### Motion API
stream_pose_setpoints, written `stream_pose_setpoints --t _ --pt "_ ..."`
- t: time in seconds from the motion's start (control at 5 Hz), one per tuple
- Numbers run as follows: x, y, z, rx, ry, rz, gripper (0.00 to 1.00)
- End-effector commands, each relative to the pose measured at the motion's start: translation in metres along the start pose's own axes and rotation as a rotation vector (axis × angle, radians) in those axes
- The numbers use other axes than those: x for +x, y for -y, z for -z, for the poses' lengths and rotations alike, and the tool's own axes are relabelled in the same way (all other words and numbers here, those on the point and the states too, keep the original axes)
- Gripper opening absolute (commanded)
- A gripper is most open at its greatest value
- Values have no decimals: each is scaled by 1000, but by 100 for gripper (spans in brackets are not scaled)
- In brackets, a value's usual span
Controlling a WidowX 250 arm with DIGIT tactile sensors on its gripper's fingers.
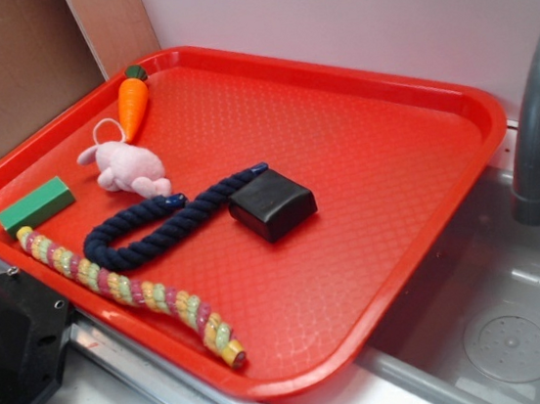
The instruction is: Grab the carrot.
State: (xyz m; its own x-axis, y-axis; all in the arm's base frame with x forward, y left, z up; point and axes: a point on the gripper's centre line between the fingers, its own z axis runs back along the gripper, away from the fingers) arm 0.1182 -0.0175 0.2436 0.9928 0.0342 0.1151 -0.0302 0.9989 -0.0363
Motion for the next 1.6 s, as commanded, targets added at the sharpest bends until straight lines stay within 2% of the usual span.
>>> stream_pose_setpoints --t 0.0,0.2,0.4,0.6,0.8,1.0,1.4 --pt "0 0 0 0 0 0 100" --pt "17 -44 35 -4 -19 -110 100" --pt "41 -66 62 3 -39 -225 100" --pt "77 -85 103 -36 7 -289 100" --pt "101 -96 128 38 32 -282 100" --pt "97 -105 129 49 18 -323 100" --pt "97 -105 129 49 18 -323 100"
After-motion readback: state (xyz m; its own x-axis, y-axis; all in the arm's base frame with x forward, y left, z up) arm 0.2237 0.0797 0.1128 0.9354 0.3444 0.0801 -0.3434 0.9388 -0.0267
